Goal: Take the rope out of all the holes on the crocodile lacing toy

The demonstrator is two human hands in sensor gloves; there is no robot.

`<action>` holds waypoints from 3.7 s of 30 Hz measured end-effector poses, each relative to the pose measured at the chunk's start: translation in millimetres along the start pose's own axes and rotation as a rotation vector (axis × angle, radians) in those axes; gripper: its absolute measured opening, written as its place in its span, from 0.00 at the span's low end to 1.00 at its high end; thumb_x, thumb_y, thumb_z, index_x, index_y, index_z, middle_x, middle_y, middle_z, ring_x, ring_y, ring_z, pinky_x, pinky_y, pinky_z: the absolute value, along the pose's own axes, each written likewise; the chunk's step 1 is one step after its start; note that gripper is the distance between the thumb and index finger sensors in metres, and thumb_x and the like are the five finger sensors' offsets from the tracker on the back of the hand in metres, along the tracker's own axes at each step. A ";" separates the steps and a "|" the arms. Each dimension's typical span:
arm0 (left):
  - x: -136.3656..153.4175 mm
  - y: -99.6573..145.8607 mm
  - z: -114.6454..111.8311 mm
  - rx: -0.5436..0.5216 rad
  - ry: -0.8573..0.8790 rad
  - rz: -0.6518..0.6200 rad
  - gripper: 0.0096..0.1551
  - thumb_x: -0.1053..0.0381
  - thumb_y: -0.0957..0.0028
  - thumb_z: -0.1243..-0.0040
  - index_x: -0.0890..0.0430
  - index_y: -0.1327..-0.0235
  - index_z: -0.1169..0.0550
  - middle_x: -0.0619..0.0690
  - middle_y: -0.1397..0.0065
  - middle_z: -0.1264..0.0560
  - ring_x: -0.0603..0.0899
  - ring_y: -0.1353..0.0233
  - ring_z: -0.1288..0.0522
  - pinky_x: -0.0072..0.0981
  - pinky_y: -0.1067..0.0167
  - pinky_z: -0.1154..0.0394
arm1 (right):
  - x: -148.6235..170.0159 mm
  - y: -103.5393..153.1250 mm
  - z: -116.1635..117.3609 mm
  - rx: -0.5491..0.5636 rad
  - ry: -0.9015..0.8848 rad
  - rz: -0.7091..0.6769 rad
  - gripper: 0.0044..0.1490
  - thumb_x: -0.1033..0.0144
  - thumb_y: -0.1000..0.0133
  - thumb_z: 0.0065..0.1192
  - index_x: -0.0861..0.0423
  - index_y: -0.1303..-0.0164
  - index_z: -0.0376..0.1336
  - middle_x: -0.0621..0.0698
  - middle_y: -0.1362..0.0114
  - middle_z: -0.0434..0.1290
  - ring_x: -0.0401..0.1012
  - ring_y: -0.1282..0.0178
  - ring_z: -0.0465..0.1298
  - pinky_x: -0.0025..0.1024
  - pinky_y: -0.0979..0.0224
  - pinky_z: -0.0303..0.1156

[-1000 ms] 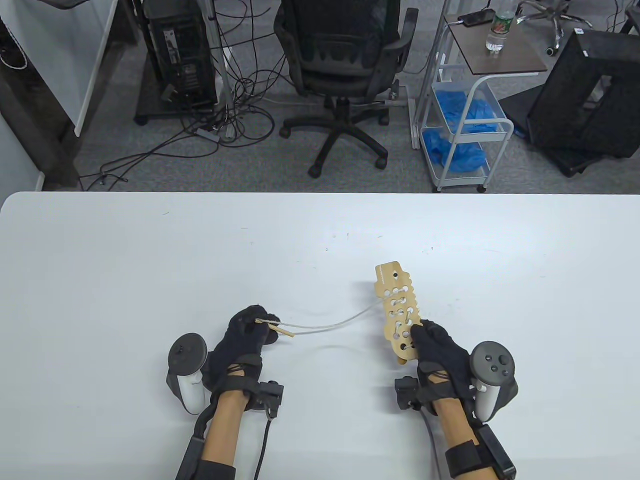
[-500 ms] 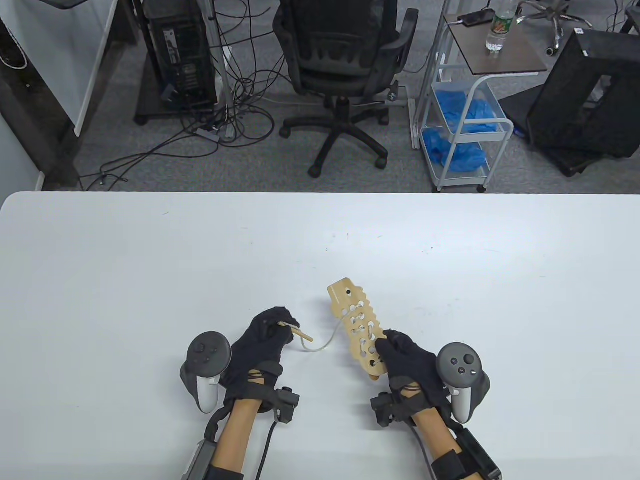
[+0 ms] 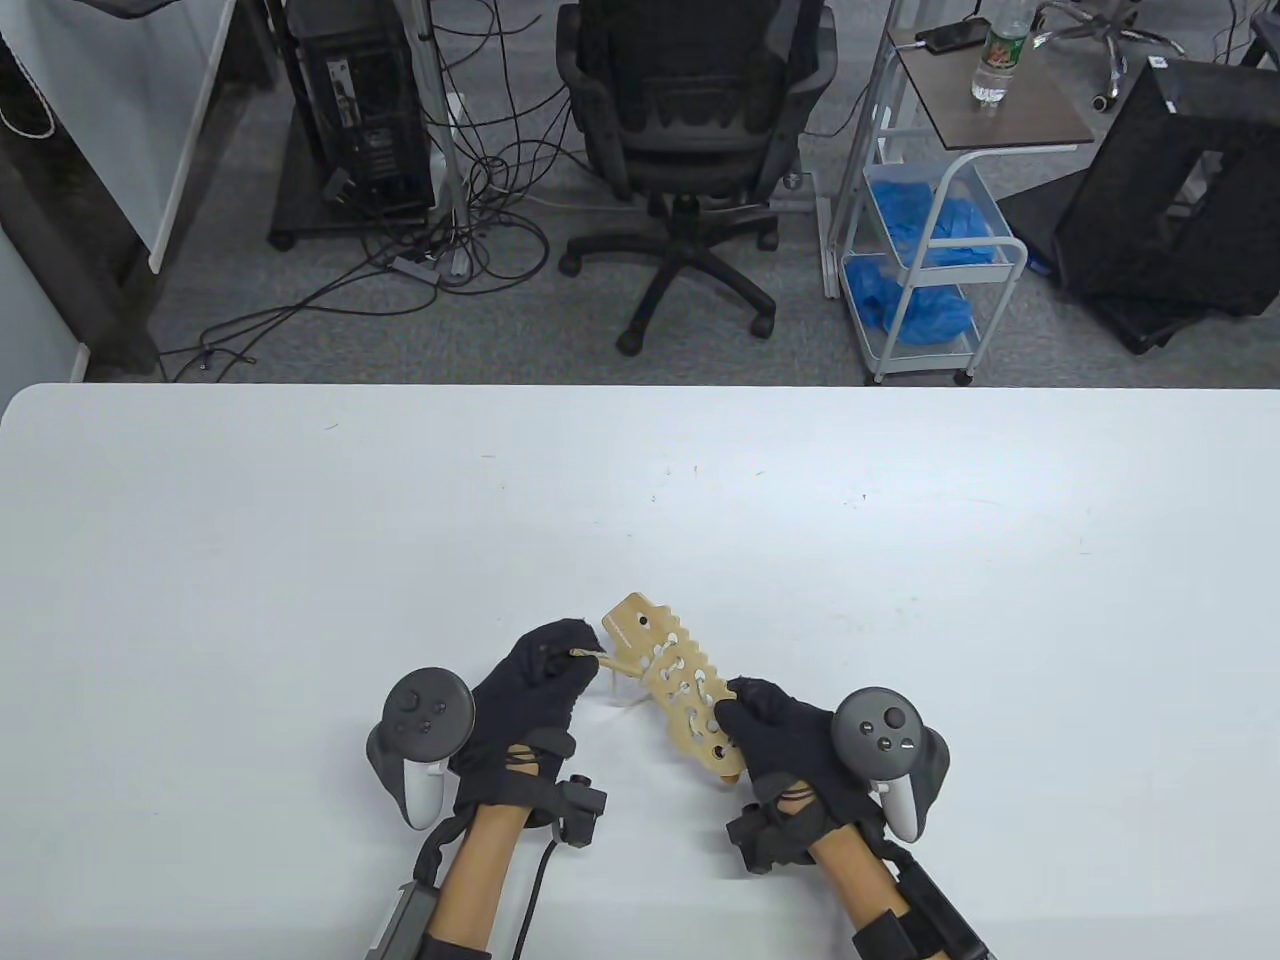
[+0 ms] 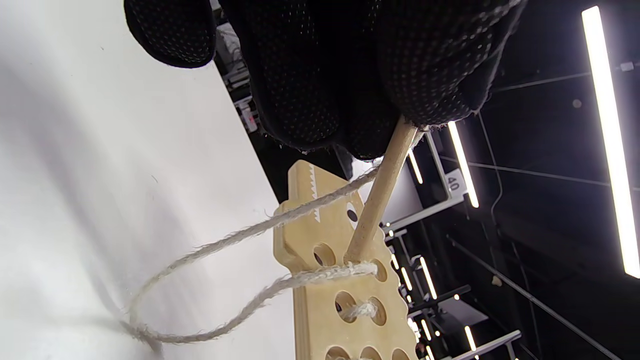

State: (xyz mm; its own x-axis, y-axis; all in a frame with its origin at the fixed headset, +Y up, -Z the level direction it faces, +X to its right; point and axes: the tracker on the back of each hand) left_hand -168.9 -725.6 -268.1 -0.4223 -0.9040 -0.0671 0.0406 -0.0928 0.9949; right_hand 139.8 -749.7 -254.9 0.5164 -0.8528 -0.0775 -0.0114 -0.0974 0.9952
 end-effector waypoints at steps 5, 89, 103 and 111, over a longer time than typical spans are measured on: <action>-5.7 2.3 -1.9 -0.018 -0.056 -0.036 0.22 0.44 0.53 0.29 0.33 0.43 0.19 0.39 0.41 0.15 0.48 0.41 0.17 0.62 0.30 0.30 | -5.2 0.5 3.5 -0.037 0.049 -0.040 0.28 0.58 0.56 0.71 0.62 0.52 0.74 0.55 0.64 0.88 0.52 0.62 0.87 0.59 0.42 0.75; 1.9 -5.4 -22.1 0.300 0.105 -0.071 0.25 0.45 0.49 0.33 0.34 0.36 0.21 0.42 0.35 0.16 0.53 0.35 0.20 0.66 0.30 0.32 | -6.3 -2.6 3.4 -0.205 -0.515 -0.086 0.28 0.57 0.55 0.70 0.62 0.52 0.74 0.55 0.65 0.88 0.51 0.62 0.87 0.59 0.42 0.75; 10.6 -5.9 -1.7 0.152 0.117 -0.005 0.30 0.46 0.48 0.33 0.35 0.31 0.27 0.41 0.36 0.17 0.50 0.41 0.18 0.60 0.31 0.29 | 13.0 -7.5 -7.9 -0.119 -0.466 0.018 0.28 0.57 0.55 0.70 0.62 0.52 0.74 0.55 0.64 0.88 0.52 0.61 0.86 0.60 0.41 0.74; 15.2 -5.3 6.6 0.084 0.127 0.034 0.35 0.47 0.47 0.34 0.33 0.25 0.33 0.40 0.36 0.17 0.49 0.42 0.18 0.60 0.31 0.29 | 21.9 -8.2 -14.7 -0.050 -0.426 0.089 0.28 0.57 0.55 0.70 0.62 0.52 0.73 0.56 0.64 0.88 0.52 0.61 0.86 0.60 0.41 0.74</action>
State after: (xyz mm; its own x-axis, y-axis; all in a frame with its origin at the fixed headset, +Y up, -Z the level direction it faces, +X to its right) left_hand -181.4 -736.1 -274.0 -0.3042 -0.9519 -0.0367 -0.0250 -0.0306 0.9992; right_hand 163.8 -760.0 -263.9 0.1160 -0.9933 0.0013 0.0067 0.0021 1.0000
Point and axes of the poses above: the tracker on the back of each hand, its own x axis roughly to the little-finger side, its own y axis roughly from the fingertips to the wrist, z = x × y
